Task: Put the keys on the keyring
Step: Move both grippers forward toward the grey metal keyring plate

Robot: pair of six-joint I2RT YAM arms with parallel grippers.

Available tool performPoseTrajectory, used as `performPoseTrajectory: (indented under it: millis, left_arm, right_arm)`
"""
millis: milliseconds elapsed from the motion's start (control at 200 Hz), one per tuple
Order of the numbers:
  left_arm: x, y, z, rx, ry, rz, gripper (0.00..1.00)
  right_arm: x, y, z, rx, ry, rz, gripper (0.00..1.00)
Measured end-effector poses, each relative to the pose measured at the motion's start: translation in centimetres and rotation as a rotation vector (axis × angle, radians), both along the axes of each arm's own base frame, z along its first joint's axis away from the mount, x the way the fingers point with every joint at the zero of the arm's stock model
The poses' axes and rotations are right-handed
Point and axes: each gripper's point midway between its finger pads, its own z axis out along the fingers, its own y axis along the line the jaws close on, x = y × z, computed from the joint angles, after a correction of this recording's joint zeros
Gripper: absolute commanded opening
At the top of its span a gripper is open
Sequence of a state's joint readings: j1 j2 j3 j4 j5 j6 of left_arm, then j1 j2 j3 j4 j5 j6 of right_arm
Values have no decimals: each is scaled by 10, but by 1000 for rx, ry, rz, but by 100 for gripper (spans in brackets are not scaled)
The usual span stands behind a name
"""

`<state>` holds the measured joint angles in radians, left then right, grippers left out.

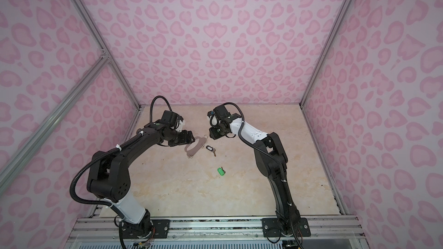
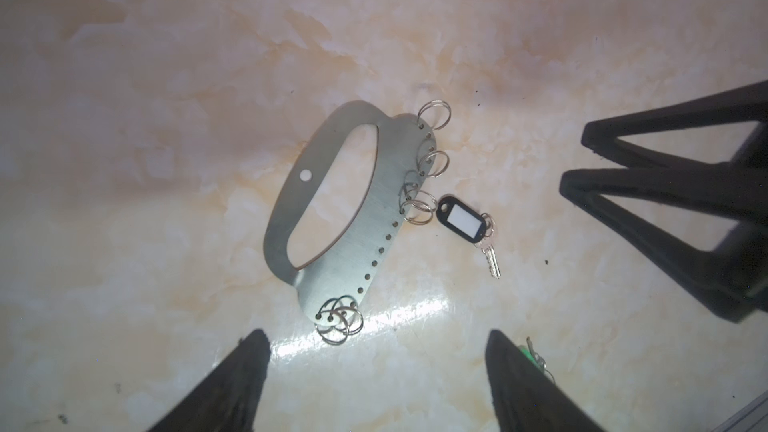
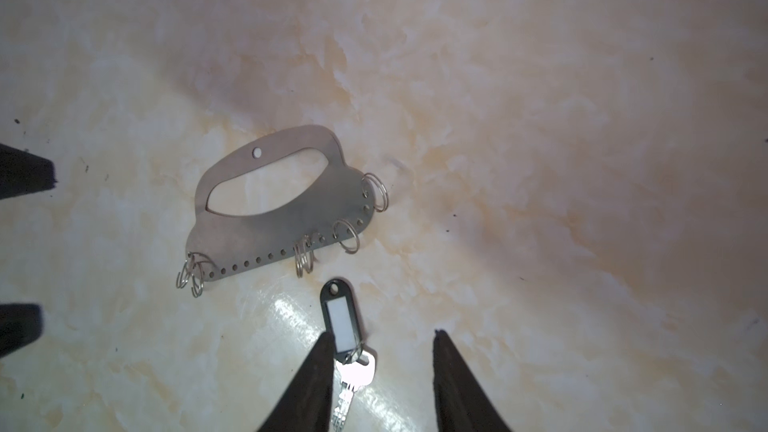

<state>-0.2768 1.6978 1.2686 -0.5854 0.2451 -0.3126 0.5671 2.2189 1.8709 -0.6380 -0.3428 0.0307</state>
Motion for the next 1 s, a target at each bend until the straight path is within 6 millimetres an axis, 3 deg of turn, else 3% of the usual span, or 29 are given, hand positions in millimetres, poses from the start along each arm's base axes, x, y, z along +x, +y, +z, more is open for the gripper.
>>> performPoseTrajectory:
  millis: [260, 470, 580, 780, 1000]
  left_arm:
    - [-10, 8, 6, 20, -30, 12, 81]
    - [-13, 12, 1, 36, -26, 21, 81]
    - [-13, 13, 1, 37, -26, 24, 80]
    - [-18, 17, 3, 45, -42, 31, 80]
    - [-22, 19, -1, 51, -34, 41, 80]
  right_arm:
    - [-10, -6, -15, -50, 83, 23, 37]
    - [-44, -2, -32, -94, 188, 16, 36]
    - [-52, 4, -34, -101, 207, -5, 33]
    - [-48, -2, -41, -119, 227, -93, 34]
    - [-34, 3, -34, -109, 177, -106, 34]
